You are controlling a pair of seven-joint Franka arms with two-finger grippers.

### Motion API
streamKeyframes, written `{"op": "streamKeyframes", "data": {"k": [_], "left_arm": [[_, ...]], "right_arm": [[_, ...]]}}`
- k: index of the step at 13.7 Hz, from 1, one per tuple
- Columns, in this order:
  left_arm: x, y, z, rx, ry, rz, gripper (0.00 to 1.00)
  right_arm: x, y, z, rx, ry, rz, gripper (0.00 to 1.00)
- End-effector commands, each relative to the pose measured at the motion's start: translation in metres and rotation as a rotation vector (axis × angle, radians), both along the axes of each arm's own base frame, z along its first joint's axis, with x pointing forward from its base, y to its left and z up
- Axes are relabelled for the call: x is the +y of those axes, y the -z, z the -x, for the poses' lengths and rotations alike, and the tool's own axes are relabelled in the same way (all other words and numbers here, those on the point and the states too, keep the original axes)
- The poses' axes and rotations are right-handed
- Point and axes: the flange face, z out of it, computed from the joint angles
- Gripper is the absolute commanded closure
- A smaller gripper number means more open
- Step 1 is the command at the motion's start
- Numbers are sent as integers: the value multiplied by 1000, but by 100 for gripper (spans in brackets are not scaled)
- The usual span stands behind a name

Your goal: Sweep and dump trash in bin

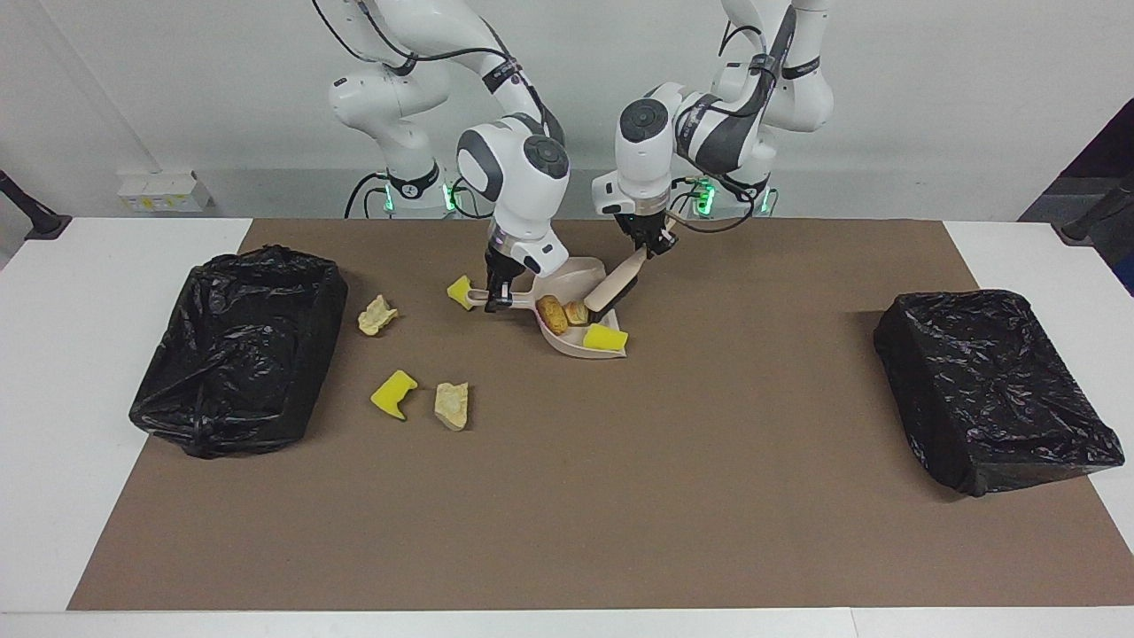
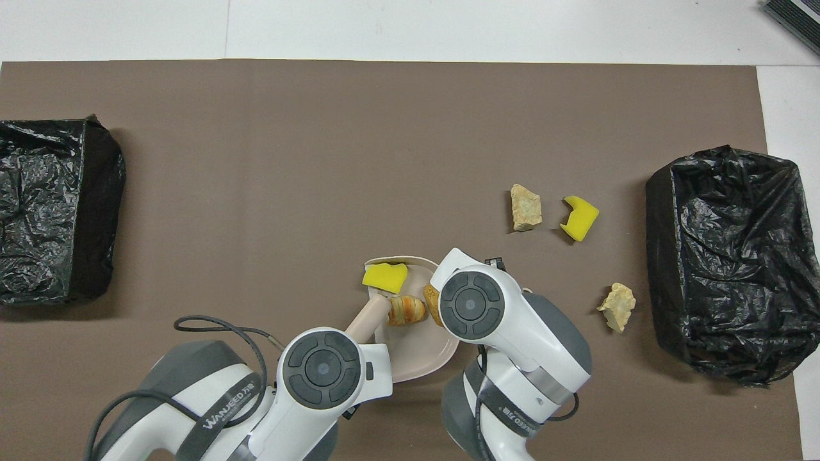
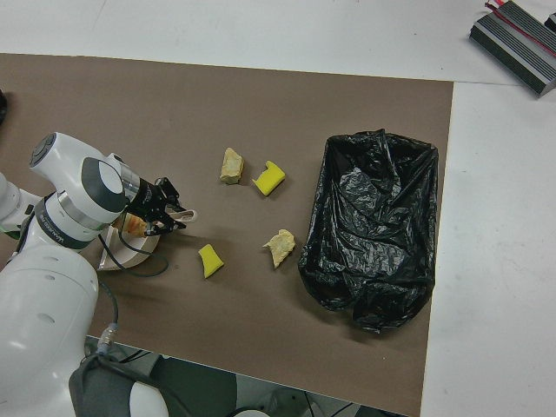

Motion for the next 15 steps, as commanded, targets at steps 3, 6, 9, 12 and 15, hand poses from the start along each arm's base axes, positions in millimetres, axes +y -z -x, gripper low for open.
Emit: {"op": "streamKeyframes", "data": {"k": [3,6,9,12,15], "left_arm": [[44,-13,-10,9,-114,-17,100],[71,-8,-28,-10,-280,-37,100],[86,-1,-36,-45,-405,-44,100],[104,9,-33,-98,-498,-35,100],[107,14,-26,-131,-534,-25,100]], "right_arm": [[-2,2,-4,2,-26,-2,100],[-2,2,-4,1,-26,-4,100],[-2,2,-4,1,-26,-4,100],[-2,2,-4,2,-25,-3,100],[-2,2,-4,2,-25,-3,100]]}}
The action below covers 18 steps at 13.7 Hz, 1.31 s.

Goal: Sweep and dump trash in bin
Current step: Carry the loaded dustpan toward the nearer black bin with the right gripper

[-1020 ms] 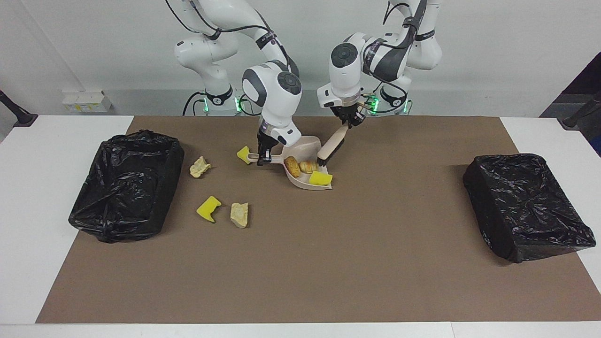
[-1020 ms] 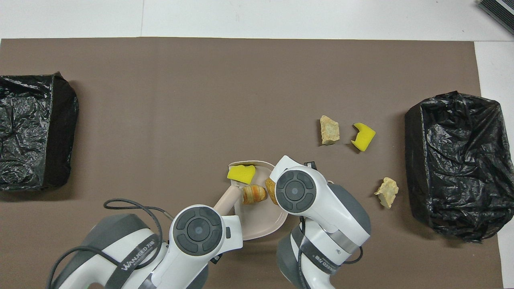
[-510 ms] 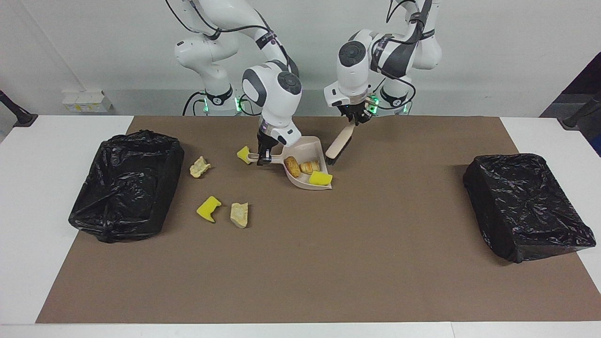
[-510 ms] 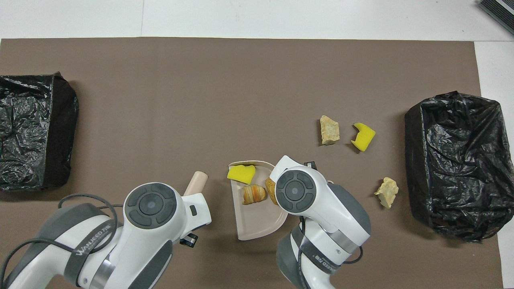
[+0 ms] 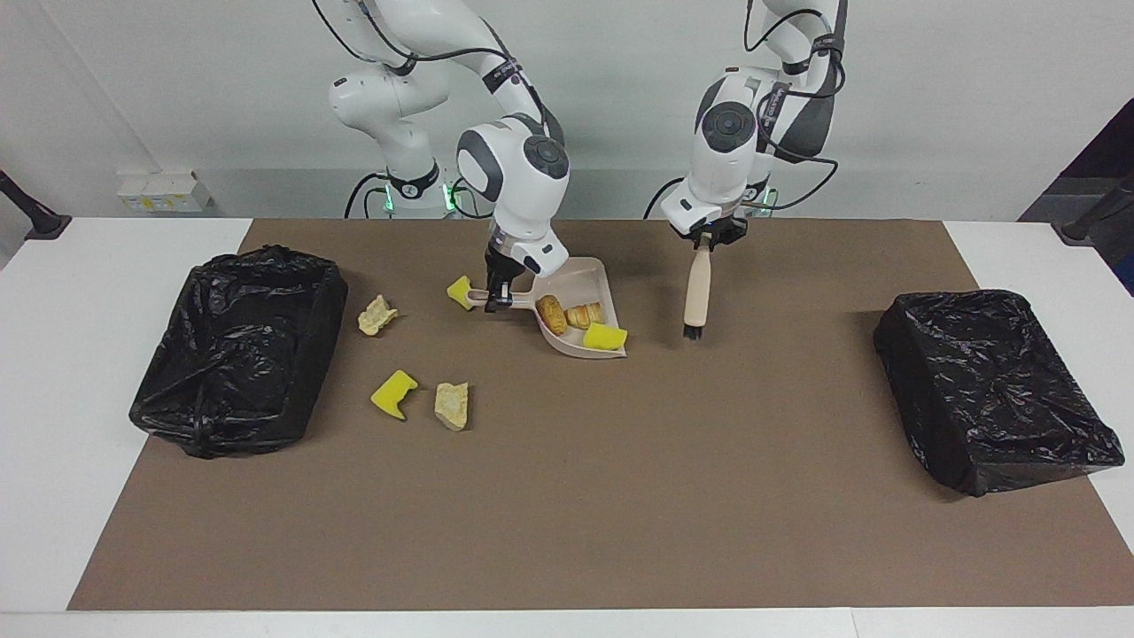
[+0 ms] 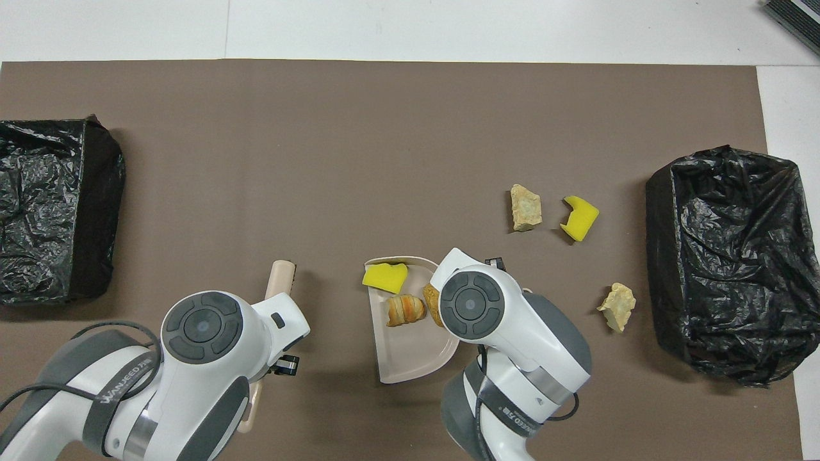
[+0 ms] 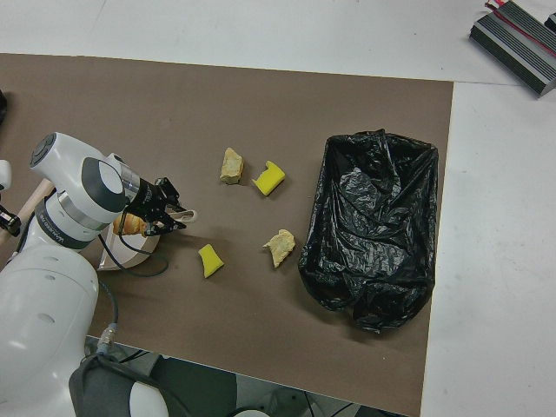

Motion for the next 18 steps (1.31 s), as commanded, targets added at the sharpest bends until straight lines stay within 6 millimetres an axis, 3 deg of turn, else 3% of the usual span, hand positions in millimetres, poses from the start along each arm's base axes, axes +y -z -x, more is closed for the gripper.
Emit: {"op": "streamKeyframes", "data": {"k": [1,4,10,14,18], "left_arm": [[11,2,15,-53,-56,8,100],[13,17,32,-102,-84,13,100],[4,20,33,-123,-83,33,100],[-8,20,37,-108,-88,69,100],[-14,20,36,-107,-103,101,100]], "right_arm": [[-3,2,-4,2,-24,-3,100],[-2,2,-5,1,-24,-4,100],[-7,2,-7,4,-23,-5,100],[-17,-7,-26,-49,29,-133,100],[-49,-32,-54,-34,68,-266,100]]}}
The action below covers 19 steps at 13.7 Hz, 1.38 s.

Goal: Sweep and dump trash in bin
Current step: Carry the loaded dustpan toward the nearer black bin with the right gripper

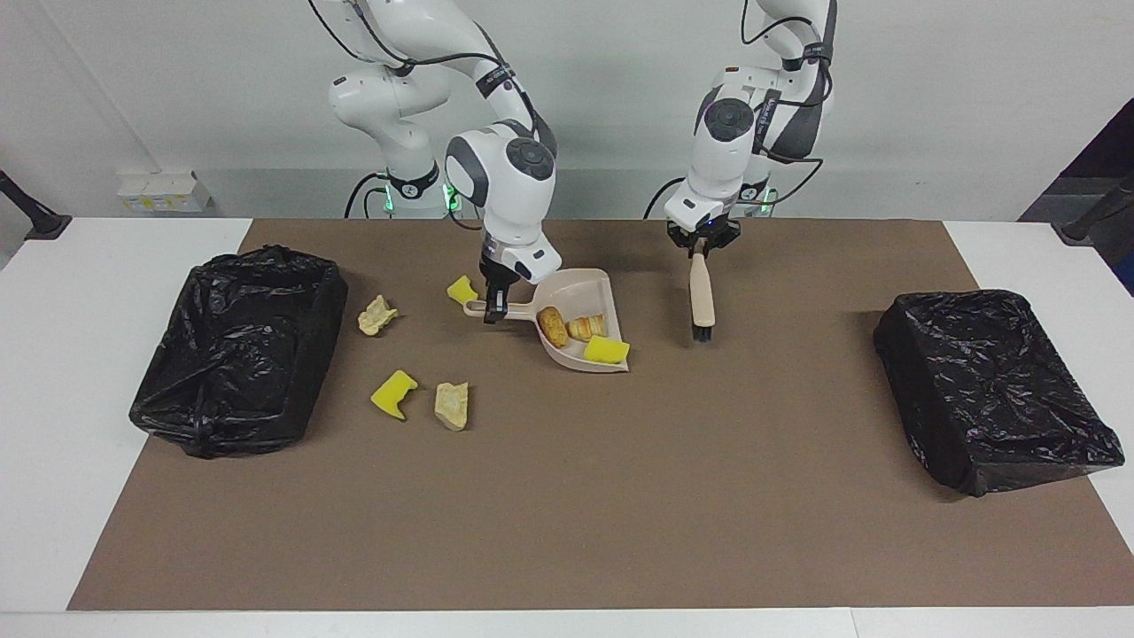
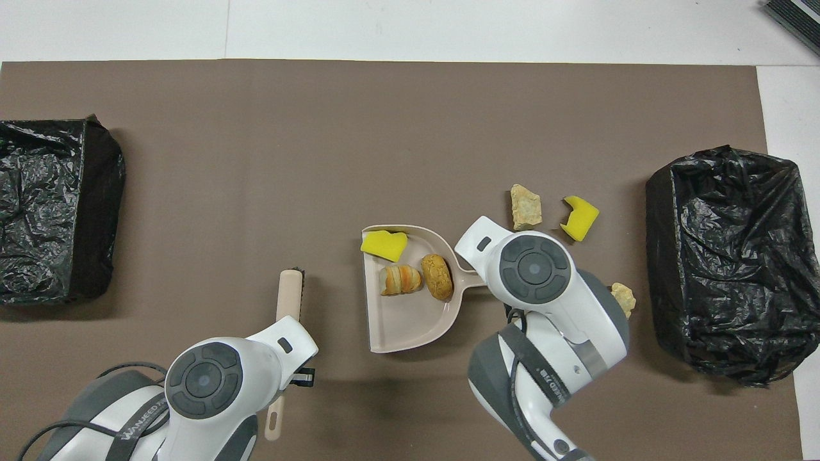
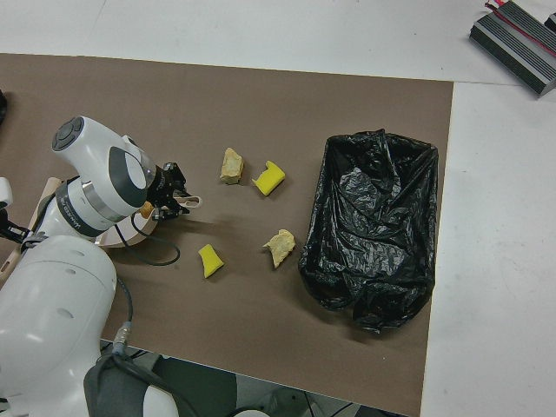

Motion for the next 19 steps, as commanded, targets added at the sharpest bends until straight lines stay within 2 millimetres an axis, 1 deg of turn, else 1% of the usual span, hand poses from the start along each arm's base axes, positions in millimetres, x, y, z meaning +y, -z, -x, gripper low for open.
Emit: {"op": "streamKeyframes", "data": {"k": [1,2,4,6,7,9,10,11,12,13,15,16,18,19], "left_arm": [[-2,-2,3,-21,-14,21,100],[-5,-2,0,-17,-5,23,100],[-13,-4,-1,-17,16,29,100],[-23,-5,6,-12,23,33,100],[-29,-5,11,-2,-2,49,100],[-52,-6,31,-1,2,46,100],[-60,-6,38,-2,-10,43,100],[-69,-5,47,0,-11,39,100],[-79,-4,58,1,-37,31,100],[-88,-2,71,1,-54,22,100],[-107,-1,90,9,-49,54,100],[-114,-1,99,26,-71,77,100],[-131,11,124,49,-34,67,100],[-138,16,129,49,-66,69,100]], "right_arm": [[-19,-20,-17,-5,17,-95,100],[-21,-23,-20,-16,12,-103,100],[-36,-38,-34,-38,19,-123,100],[-48,-60,-49,-50,35,-169,100],[-61,-70,-57,-52,51,-183,100],[-95,-91,-74,-39,46,-189,100],[-111,-102,-79,-24,57,-201,100],[-130,-110,-83,-12,72,-204,100],[-155,-117,-88,-7,80,-202,100],[-175,-125,-89,2,82,-195,100],[-230,-140,-92,9,98,-176,100],[-253,-144,-92,10,110,-165,100],[-301,-147,-89,5,150,-127,100],[-320,-147,-87,5,148,-96,100]]}}
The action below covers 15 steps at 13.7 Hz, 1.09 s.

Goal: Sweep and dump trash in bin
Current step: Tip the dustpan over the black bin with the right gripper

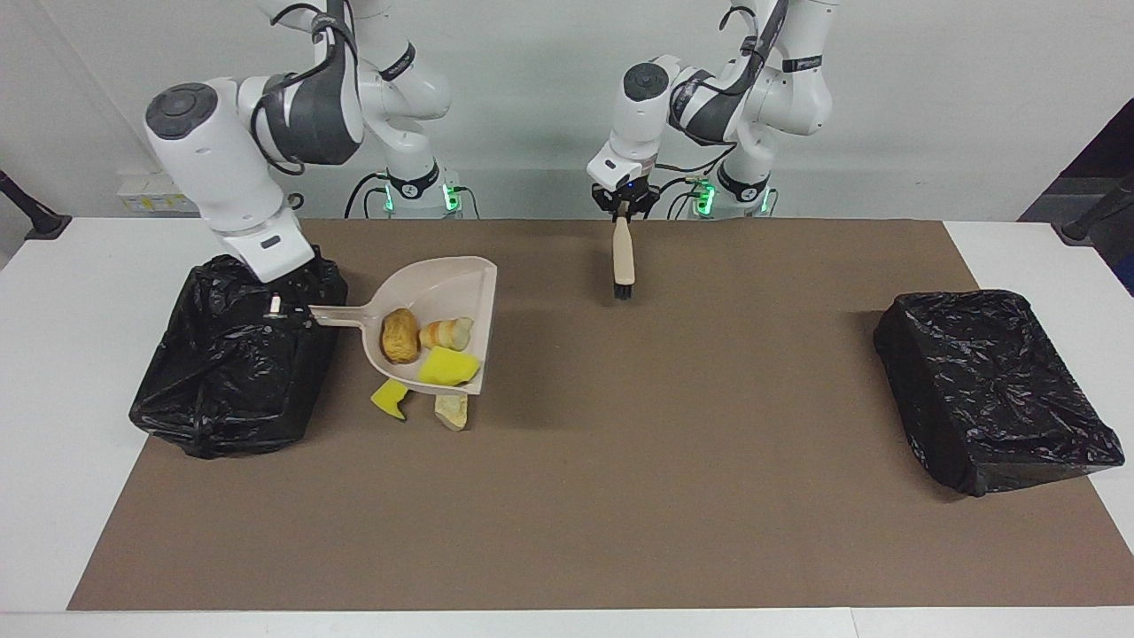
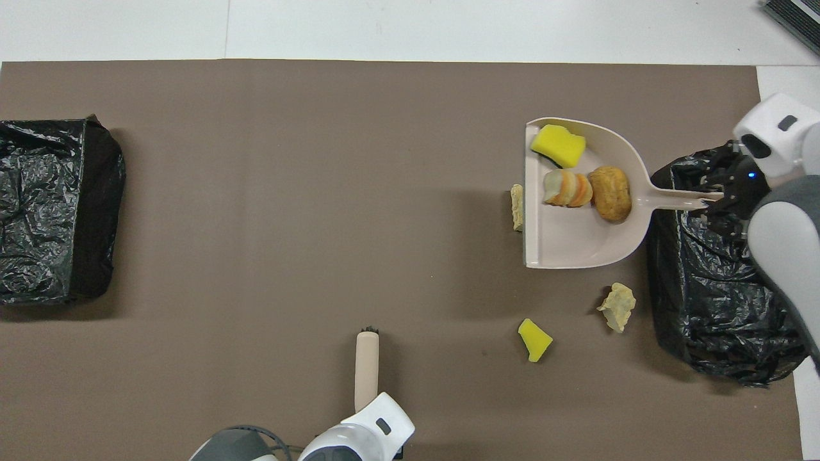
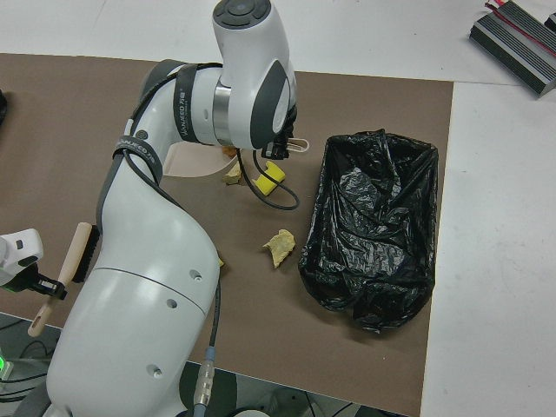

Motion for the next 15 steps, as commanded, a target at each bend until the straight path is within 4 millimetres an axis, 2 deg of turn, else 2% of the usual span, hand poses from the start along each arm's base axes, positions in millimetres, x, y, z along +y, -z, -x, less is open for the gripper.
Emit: {"op": "streamKeyframes", "data": {"k": [1,3,7,8,9,10,12,14,15], "left_arm": [[-18,15,19,9,-41,10,100],[-22,31,19,45,-64,8,100],[-22,35,19,51,-57,8,100],[-22,35,18,52,-59,7,93],[-21,38,15,57,-65,3,77],[-20,38,12,57,-68,5,56],[-16,40,5,62,-82,3,2],[-9,40,-11,60,-101,-5,0],[-2,35,-26,54,-112,6,0]], "right_arm": [[-51,-6,5,15,-1,77,100],[-97,-9,14,20,28,164,100],[-170,-20,33,52,10,415,100],[-178,-22,35,50,-3,478,100],[-182,-26,34,52,-21,547,100],[-183,-29,34,65,-39,616,100],[-175,-30,32,95,-55,757,100],[-159,-30,29,130,-88,866,100],[-151,-33,26,140,-115,935,100]]}}
